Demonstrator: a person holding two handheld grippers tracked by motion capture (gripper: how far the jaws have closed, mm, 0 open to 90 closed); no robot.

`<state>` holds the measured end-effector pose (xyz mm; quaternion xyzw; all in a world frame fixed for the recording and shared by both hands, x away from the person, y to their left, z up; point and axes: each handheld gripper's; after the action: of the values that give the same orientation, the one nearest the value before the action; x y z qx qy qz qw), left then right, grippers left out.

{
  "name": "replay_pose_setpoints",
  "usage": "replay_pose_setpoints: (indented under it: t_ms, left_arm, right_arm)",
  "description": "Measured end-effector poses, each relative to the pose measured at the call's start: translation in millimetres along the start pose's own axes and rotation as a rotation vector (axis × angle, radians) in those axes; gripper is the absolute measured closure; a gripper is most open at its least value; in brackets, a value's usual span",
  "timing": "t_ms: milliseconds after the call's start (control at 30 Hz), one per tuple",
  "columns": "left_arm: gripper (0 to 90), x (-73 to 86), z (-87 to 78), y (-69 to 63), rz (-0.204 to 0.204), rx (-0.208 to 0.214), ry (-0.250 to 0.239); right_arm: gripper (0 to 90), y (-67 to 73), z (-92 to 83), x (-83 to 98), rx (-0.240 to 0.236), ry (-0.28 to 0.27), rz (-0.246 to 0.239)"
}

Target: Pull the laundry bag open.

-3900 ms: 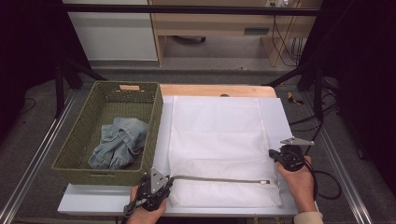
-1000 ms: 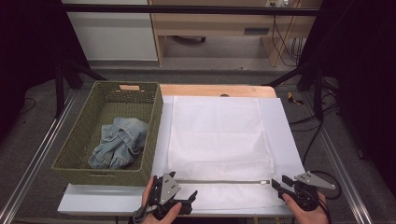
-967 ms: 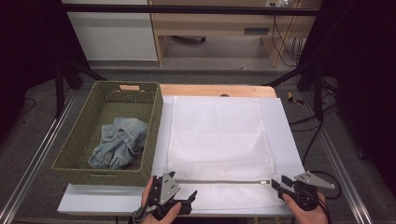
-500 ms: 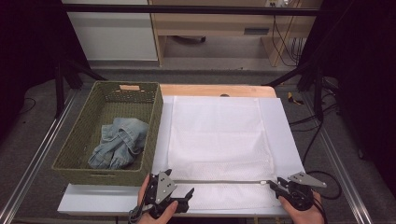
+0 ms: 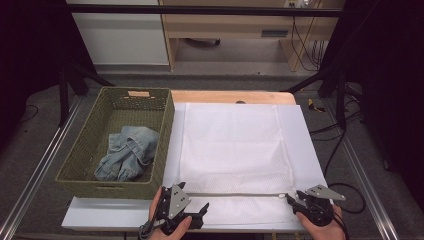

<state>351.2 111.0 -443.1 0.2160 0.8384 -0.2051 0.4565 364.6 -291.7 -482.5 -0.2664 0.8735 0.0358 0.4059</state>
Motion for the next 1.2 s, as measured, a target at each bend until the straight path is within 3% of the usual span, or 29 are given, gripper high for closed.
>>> replay_pose_setpoints:
  t_ms: [133,167,200,333,467,700,1033,1200]
  left_arm:
    - [7.4,0.0,0.0,0.2,0.0,-0.001,0.002]
    - [7.4,-0.7,-1.4,0.2,0.002,-0.002,-0.002]
    - [7.4,-0.7,-1.4,0.2,0.002,-0.002,-0.002]
    - [7.4,-0.8,-0.2,1.1,-0.005,-0.001,-0.004]
    - [7.4,-0.1,0.0,0.3,-0.003,-0.002,-0.005]
    - [8.1,-0.5,0.6,1.0,0.002,-0.004,0.0]
    - [10.2,-3.2,-0.2,5.7,-0.028,-0.002,0.009]
    - [10.3,-5.6,-0.2,4.3,-0.023,0.0,0.009]
  right_arm:
    - [55.0,3.9,0.8,-0.8,0.015,0.01,-0.027]
    - [61.6,5.3,0.8,-0.3,0.023,0.006,-0.047]
    - [61.6,5.3,0.8,-0.3,0.023,0.006,-0.047]
    - [77.3,7.5,0.5,-2.2,0.025,0.014,-0.077]
    - [83.8,5.9,-1.0,-2.6,0.006,0.009,-0.067]
    - [85.1,4.0,-7.6,-8.7,0.021,-0.073,-0.061]
    - [85.8,7.5,-16.8,-21.6,0.044,-0.202,-0.065]
    - [85.8,9.5,-17.8,-23.1,0.048,-0.208,-0.074]
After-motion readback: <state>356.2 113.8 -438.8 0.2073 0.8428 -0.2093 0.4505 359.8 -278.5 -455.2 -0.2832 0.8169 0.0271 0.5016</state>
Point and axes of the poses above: each handheld gripper's, and its own axes: z roughly forward along the jaws, x roughly out of its underside, y roughly to its left, and after that the axes turned 15 degrees about -z, right-handed
